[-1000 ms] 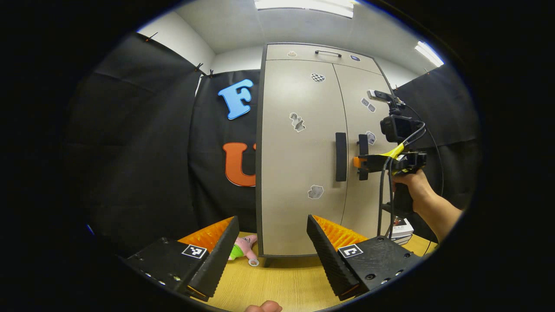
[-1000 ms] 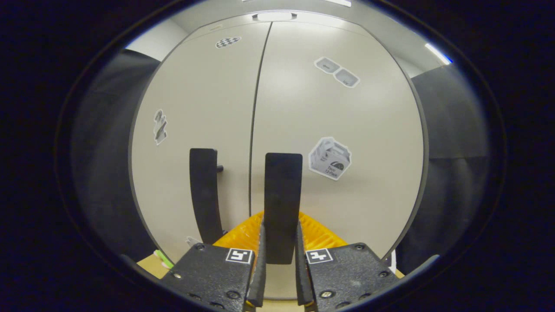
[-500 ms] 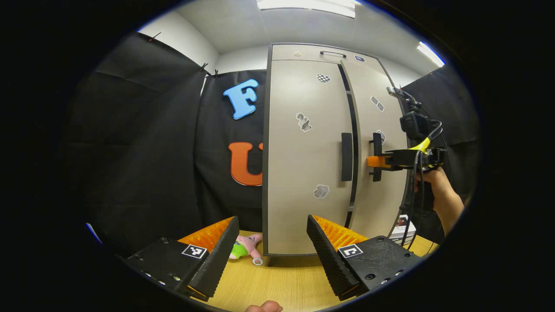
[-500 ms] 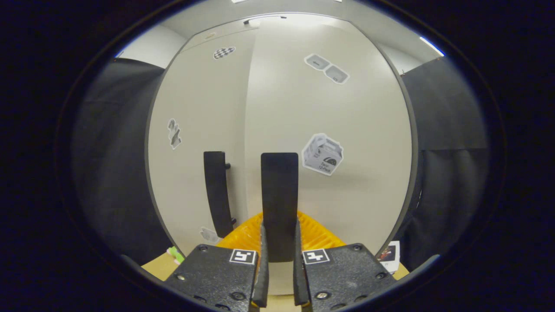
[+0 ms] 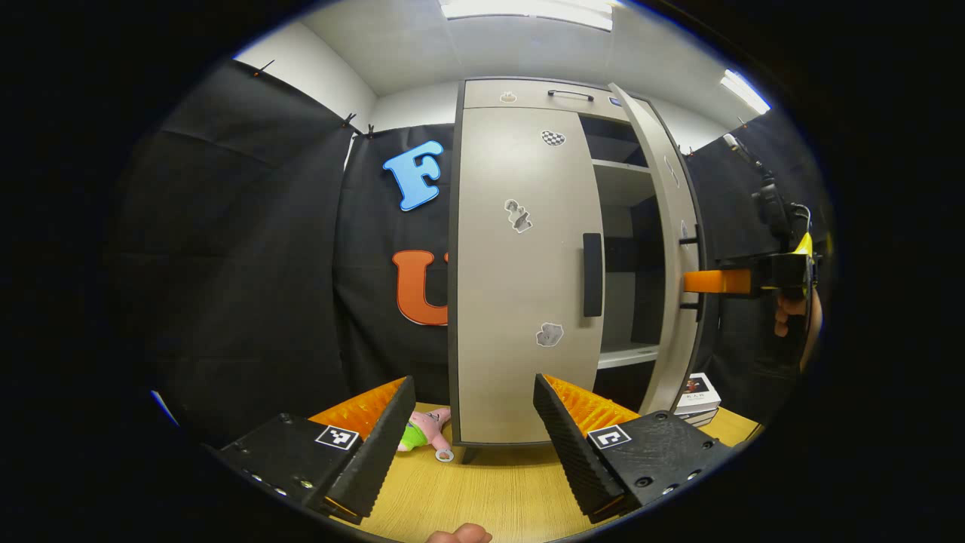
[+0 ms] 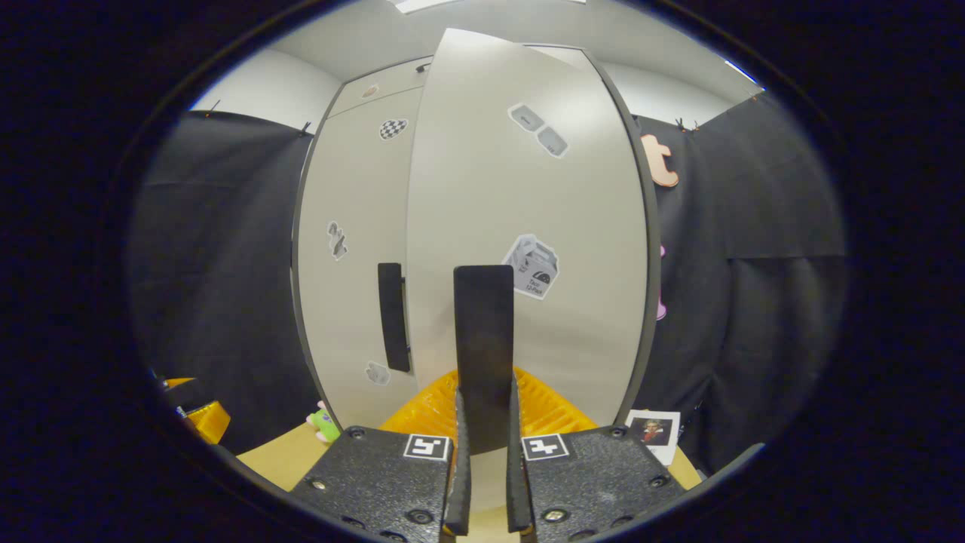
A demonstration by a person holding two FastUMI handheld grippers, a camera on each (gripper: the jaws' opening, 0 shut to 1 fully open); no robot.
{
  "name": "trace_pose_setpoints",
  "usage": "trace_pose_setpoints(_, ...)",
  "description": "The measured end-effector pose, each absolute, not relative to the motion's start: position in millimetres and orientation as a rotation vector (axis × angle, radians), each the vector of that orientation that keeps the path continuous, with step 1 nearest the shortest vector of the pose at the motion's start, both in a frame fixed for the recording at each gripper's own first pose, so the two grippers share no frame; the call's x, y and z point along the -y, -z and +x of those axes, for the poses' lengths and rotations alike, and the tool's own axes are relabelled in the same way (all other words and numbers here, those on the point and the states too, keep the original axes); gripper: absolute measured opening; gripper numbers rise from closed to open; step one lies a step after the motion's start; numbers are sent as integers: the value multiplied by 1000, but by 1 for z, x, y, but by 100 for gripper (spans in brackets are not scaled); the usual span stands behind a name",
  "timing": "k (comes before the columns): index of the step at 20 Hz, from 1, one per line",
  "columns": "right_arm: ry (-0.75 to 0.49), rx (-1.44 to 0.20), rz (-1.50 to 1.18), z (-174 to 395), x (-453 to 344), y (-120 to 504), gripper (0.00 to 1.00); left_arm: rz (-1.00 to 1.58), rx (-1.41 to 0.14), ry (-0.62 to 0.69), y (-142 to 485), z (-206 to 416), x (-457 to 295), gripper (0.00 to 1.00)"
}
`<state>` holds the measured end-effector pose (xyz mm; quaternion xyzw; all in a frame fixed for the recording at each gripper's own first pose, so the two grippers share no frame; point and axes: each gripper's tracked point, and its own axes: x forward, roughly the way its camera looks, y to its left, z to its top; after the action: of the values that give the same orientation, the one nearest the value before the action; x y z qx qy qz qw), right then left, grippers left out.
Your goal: Open the right door of the double-door shoe cabinet with the right hand, and open the left door with the left hand.
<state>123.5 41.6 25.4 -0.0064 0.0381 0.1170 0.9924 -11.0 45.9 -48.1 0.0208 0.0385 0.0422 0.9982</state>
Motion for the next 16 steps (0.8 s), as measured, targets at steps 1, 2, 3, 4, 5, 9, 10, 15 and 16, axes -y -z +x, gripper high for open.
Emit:
trace_pose_setpoints(1, -234, -79, -18, 118, -35, -25, 22, 49, -78, -87, 47, -10, -43, 94)
trace_pose_setpoints(2, -236, -81, -25, 112, -28, -25, 22, 54, -77, -91, 45, -9, -40, 94)
trace_pose_setpoints(3, -240, -81, -28, 108, -23, -25, 22, 57, -73, -98, 43, -10, -37, 94)
trace_pose_setpoints(4, -244, -81, -29, 103, -15, -26, 22, 60, -67, -108, 39, -11, -35, 94)
trace_pose_setpoints(5, -247, -84, -27, 97, -4, -25, 22, 63, -61, -115, 37, -11, -31, 94)
trace_pose_setpoints(9, -261, -93, -48, 83, 27, -26, 21, 65, -32, -123, 27, -9, -8, 94)
trace_pose_setpoints(10, -263, -93, -55, 81, 33, -27, 21, 60, -34, -123, 26, -8, -2, 94)
trace_pose_setpoints(15, -243, -90, -84, 75, 71, -27, 20, 53, -27, -119, 25, 0, 31, 94)
trace_pose_setpoints(16, -227, -90, -97, 75, 79, -28, 20, 47, -23, -120, 25, 1, 36, 94)
